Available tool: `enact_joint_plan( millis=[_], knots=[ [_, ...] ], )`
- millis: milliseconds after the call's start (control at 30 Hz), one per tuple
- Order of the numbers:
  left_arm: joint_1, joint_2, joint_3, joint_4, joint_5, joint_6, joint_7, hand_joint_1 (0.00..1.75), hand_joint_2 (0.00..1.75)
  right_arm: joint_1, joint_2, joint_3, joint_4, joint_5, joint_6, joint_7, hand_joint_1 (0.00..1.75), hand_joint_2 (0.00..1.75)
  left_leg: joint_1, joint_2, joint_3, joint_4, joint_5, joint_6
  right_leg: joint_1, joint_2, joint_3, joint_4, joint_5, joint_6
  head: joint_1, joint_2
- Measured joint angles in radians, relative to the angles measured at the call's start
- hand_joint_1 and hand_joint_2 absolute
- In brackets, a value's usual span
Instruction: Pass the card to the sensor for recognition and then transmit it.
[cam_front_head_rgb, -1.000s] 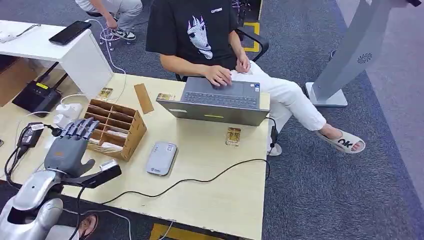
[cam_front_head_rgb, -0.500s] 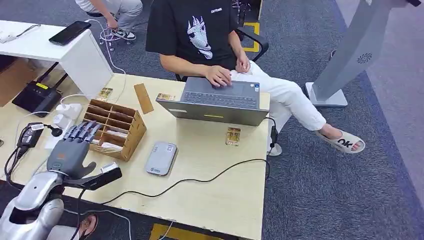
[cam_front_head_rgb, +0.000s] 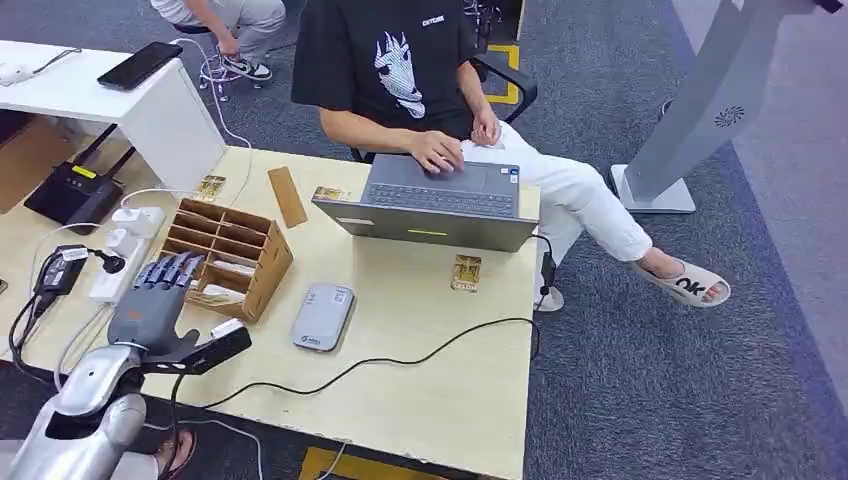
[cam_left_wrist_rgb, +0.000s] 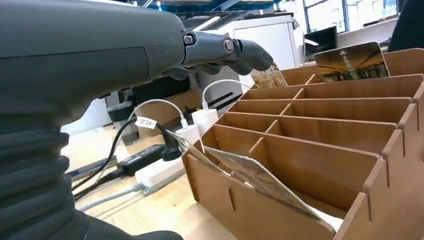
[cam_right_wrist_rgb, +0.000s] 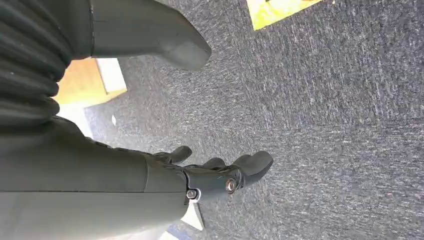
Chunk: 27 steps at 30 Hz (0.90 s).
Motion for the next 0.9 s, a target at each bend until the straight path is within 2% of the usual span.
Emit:
enact_joint_plan(
  millis=[233, 267, 300, 333, 900],
  knots=[
    [-0.012, -0.023, 0.000, 0.041, -0.003, 0.032, -0.010, 0.03, 1.75, 0.000, 0.000, 0.000, -0.001, 0.015, 0.003, 0.000, 0.00, 1.75, 0.000, 0.000, 0.000, 0.000, 0.000, 0.000, 0.000, 0.000, 0.000, 0.000, 0.000, 0.000, 0.000, 0.000],
    [-0.014, -0.026, 0.000, 0.047, -0.004, 0.035, -0.011, 1.41, 1.75, 0.000, 0.000, 0.000, -0.001, 0.017, 0.003, 0.000, 0.00, 1.75, 0.000, 0.000, 0.000, 0.000, 0.000, 0.000, 0.000, 0.000, 0.000, 0.000, 0.000, 0.000, 0.000, 0.000],
    [-0.014, -0.028, 0.000, 0.051, -0.004, 0.037, -0.013, 1.66, 1.75, 0.000, 0.000, 0.000, -0.001, 0.018, 0.004, -0.002, 0.00, 1.75, 0.000, 0.000, 0.000, 0.000, 0.000, 0.000, 0.000, 0.000, 0.000, 0.000, 0.000, 0.000, 0.000, 0.000],
    [-0.015, -0.030, 0.000, 0.055, -0.005, 0.040, -0.016, 1.75, 1.75, 0.000, 0.000, 0.000, -0.001, 0.020, 0.004, -0.002, 0.00, 1.75, 0.000, 0.000, 0.000, 0.000, 0.000, 0.000, 0.000, 0.000, 0.000, 0.000, 0.000, 0.000, 0.000, 0.000],
    [-0.024, -0.048, 0.001, 0.083, -0.010, 0.070, -0.033, 1.75, 1.75, 0.000, 0.000, 0.000, -0.001, 0.030, 0.011, -0.002, 0.00, 1.75, 0.000, 0.000, 0.000, 0.000, 0.000, 0.000, 0.000, 0.000, 0.000, 0.000, 0.000, 0.000, 0.000, 0.000]
  ],
)
